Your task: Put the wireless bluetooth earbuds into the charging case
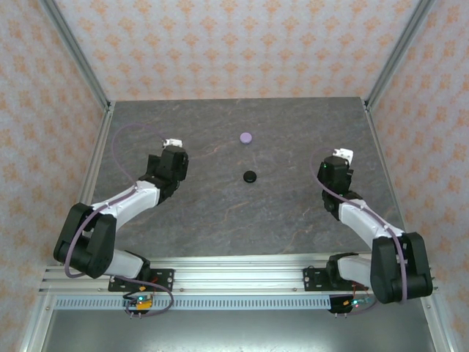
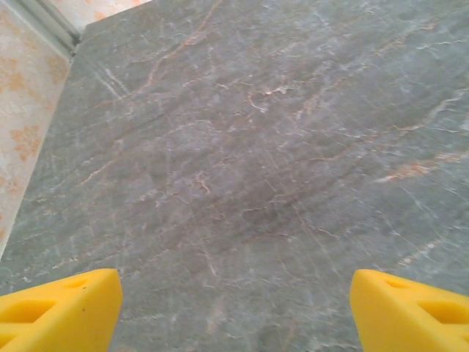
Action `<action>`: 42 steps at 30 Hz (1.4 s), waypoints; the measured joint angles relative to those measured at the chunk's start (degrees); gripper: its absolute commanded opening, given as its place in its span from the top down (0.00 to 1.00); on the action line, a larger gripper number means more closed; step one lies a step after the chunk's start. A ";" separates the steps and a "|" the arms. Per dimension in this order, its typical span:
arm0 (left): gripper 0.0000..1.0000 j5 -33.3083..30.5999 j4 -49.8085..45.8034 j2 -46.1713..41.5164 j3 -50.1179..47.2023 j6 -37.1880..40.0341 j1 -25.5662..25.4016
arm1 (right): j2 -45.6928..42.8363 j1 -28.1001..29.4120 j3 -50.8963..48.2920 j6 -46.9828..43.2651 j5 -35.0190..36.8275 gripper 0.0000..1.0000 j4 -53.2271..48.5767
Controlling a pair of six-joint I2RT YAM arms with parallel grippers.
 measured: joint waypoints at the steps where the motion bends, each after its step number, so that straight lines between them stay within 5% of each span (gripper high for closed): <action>1: 0.16 0.28 1.88 0.13 -0.87 1.25 0.66 | 0.94 -0.83 -0.39 -0.11 -1.55 0.42 2.23; 10: 0.08 12.83 19.28 1.29 -11.93 5.29 7.69 | 7.56 -3.58 -4.87 -1.57 -9.90 0.37 18.12; 19: 0.02 22.60 35.06 3.93 -17.99 0.22 17.29 | 14.16 -4.48 -7.93 -2.27 -10.43 0.31 30.67; 21: 0.00 23.02 36.20 4.61 -18.25 -0.48 17.29 | 16.31 -4.46 -7.87 -2.51 -10.49 0.27 32.50; 22: 0.00 23.12 36.37 4.70 -18.25 -0.72 17.29 | 17.14 -4.48 -7.43 -2.64 -10.60 0.01 31.78; 42: 0.00 23.10 37.66 4.70 -18.25 -1.75 17.27 | 18.16 -4.48 -6.08 -2.71 -10.69 0.01 31.39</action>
